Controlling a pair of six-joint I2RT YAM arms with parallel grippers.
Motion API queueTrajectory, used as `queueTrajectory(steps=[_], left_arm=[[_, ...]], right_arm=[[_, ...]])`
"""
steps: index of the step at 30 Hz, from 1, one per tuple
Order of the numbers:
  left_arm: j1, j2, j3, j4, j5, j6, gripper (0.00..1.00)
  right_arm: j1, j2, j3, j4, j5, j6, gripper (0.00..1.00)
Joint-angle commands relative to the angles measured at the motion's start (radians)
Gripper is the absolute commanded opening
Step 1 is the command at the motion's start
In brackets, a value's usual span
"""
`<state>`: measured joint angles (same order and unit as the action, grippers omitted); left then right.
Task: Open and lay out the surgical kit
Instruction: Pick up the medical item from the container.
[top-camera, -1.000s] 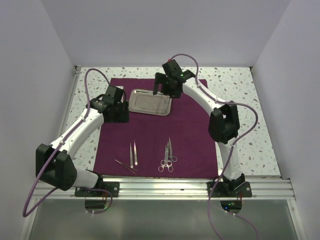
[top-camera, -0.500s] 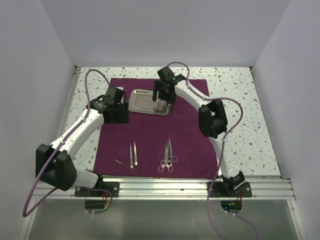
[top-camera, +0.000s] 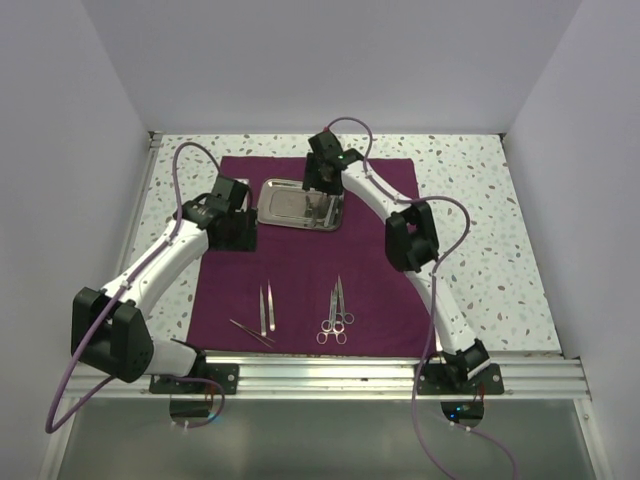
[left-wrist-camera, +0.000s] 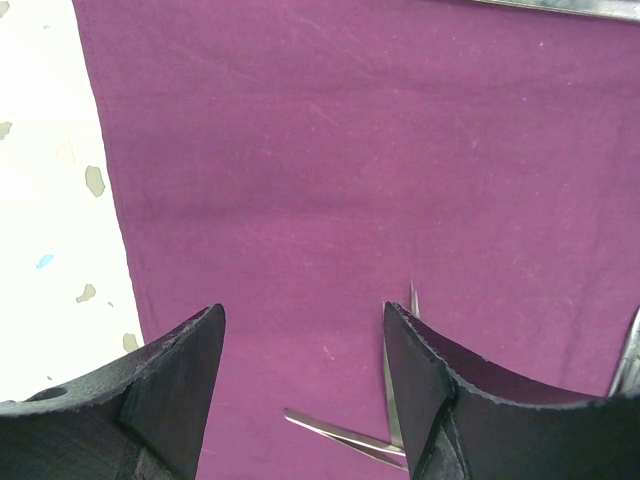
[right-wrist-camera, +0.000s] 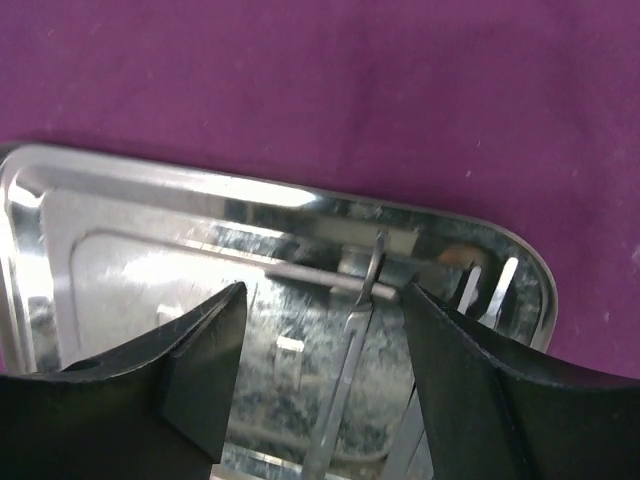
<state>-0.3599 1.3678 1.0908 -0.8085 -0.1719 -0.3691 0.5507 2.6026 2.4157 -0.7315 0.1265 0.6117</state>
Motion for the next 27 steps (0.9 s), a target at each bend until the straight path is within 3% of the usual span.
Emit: queueTrajectory(steps=[1, 4, 7, 8, 15, 17, 21, 27], left_arm=[[0.01, 0.014, 0.018, 0.02, -0.02, 0.05, 0.69], [0.012, 0.03, 0.034, 0.026, -0.005, 0.052, 0.69], [0.018, 0.031, 0.037, 0.037, 0.028, 0.044, 0.69], [0.019, 0.03, 0.037, 0.04, 0.041, 0.039, 0.69], [0.03, 0.013, 0.021, 0.061, 0.087, 0.032, 0.69], [0.033, 0.008, 0.012, 0.071, 0.091, 0.033, 0.69], [0.048, -0.012, -0.025, 0.083, 0.104, 0.039, 0.69], [0.062, -0.047, -0.06, 0.094, 0.13, 0.042, 0.69]], right_arm=[[0.006, 0.059, 0.094, 0.003, 0.059, 0.011, 0.67], [0.011, 0.079, 0.1, -0.006, 0.107, 0.002, 0.65], [0.011, 0.1, 0.123, -0.04, 0.145, -0.012, 0.57], [0.012, 0.122, 0.132, -0.054, 0.151, -0.018, 0.51], [0.057, 0.188, 0.187, -0.198, 0.208, -0.046, 0.31], [0.064, 0.201, 0.2, -0.246, 0.209, -0.038, 0.17], [0.081, 0.211, 0.214, -0.276, 0.205, -0.04, 0.02], [0.08, 0.182, 0.204, -0.275, 0.203, -0.032, 0.0]])
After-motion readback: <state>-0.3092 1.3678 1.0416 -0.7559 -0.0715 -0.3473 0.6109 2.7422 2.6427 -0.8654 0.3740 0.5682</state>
